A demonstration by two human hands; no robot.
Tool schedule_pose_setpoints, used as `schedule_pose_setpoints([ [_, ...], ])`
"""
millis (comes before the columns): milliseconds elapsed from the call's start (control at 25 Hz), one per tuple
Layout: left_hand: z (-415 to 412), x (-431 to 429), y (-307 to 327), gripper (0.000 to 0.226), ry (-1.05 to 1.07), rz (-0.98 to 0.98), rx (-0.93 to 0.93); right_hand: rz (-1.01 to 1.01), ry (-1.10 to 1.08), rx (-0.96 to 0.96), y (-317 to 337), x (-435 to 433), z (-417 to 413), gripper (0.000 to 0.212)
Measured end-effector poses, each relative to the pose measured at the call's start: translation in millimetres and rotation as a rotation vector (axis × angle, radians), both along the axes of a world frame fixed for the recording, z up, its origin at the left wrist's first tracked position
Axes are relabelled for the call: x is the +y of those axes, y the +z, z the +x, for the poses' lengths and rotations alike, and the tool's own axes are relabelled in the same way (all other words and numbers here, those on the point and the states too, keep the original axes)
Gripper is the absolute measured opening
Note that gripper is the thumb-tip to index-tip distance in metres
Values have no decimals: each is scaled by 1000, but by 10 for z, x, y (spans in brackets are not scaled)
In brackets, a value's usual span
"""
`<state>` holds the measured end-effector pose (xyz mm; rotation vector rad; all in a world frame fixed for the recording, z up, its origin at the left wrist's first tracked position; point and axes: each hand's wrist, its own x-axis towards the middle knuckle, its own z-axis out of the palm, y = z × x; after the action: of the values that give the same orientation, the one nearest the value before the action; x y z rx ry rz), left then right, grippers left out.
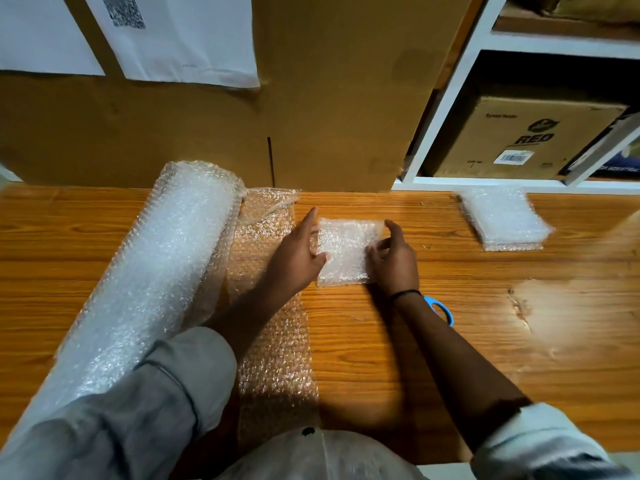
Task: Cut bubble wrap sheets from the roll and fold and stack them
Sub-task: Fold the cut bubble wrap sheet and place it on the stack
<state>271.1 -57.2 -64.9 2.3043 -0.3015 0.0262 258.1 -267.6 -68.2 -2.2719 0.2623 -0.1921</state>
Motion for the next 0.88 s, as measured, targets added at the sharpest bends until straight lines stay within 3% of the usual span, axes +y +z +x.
schedule_pose_setpoints([
  [80, -3, -32, -89, 88, -3, 152, -113, -126, -19, -35, -20, 34, -26, 67],
  [200, -79, -95, -149, 70, -49, 366, -272, -491, -35, -141, -36, 125, -143, 63],
  [360, -180, -143, -266, 67, -161, 663, -182, -663, 127, -30, -107, 268, -271, 45],
  [520, -246, -130, -313, 69, -149, 722, -74, -670, 208, -25, -160, 251, -306, 37],
  [720, -275, -105, -267, 73, -118, 753, -24, -638, 58, 43, -1, 297, -405, 62],
  [880, -322, -72, -257, 73, -112, 743, 0, -605, 9, 210, 110, 322, -364, 40],
])
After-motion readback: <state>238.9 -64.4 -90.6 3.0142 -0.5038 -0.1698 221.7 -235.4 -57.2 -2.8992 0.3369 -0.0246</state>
